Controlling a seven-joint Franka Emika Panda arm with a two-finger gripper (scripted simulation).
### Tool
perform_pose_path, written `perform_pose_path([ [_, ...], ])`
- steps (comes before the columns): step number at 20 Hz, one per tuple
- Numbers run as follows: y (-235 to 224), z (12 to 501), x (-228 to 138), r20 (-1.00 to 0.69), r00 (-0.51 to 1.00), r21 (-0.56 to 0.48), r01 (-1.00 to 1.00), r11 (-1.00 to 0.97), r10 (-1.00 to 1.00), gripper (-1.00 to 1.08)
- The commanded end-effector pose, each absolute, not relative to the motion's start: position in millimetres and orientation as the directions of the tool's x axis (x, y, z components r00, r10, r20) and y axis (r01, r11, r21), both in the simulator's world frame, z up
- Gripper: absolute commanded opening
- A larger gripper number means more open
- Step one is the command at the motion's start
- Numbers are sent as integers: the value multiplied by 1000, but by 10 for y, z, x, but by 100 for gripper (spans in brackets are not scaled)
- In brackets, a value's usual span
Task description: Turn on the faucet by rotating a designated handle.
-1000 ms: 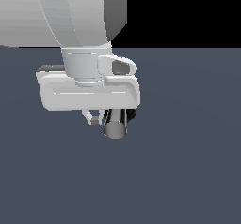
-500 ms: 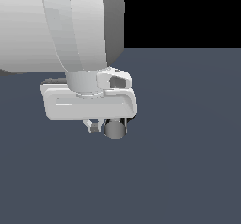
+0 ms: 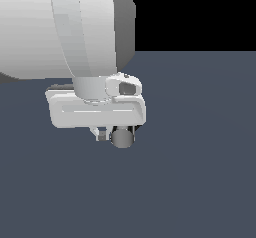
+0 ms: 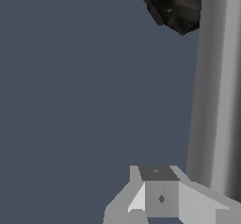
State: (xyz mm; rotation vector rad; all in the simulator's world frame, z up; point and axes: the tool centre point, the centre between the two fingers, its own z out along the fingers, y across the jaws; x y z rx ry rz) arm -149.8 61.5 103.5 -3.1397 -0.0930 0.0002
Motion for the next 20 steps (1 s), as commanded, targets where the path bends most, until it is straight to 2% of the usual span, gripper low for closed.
perform_pose_path([
  [1, 512, 1036, -1485, 0, 998, 0, 58, -998, 58, -100],
  [20, -408, 1035, -1368, 0, 998, 0, 58, -998, 58, -100],
])
